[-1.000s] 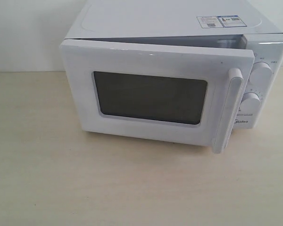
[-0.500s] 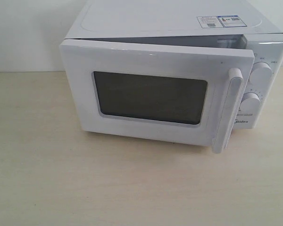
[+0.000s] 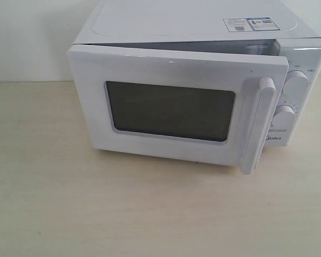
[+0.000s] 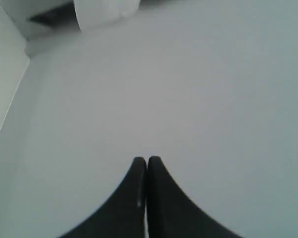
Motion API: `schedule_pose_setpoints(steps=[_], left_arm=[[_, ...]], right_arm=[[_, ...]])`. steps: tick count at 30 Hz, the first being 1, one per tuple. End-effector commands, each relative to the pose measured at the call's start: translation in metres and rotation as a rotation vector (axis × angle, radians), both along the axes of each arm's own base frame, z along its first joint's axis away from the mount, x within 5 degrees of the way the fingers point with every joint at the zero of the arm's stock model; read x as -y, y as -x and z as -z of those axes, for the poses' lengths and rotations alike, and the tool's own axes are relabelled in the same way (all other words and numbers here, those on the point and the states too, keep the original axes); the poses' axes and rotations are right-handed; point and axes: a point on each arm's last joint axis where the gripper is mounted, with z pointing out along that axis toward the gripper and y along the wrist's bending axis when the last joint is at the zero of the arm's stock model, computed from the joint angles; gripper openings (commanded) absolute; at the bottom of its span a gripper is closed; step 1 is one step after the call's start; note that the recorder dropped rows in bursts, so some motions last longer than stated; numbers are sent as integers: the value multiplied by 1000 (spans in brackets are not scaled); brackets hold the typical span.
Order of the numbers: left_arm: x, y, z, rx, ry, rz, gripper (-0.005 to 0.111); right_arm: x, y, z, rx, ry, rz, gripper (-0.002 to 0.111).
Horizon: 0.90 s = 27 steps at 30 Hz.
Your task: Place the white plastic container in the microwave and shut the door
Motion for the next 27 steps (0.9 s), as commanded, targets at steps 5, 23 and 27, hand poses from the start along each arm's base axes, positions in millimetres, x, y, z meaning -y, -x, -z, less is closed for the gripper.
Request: schedule_pose_setpoints(steps=[5, 23, 27], left_arm=[[0, 1, -1, -15, 49, -2, 4], [0, 1, -1, -16, 48, 0, 4], [0, 1, -1, -15, 46, 0, 4]], right_arm=[[-13, -71, -1, -1101, -223, -291, 0], [-93, -173, 50, -1430, 317, -1149, 0], [-87, -182, 69, -1330, 205, -1050, 0]])
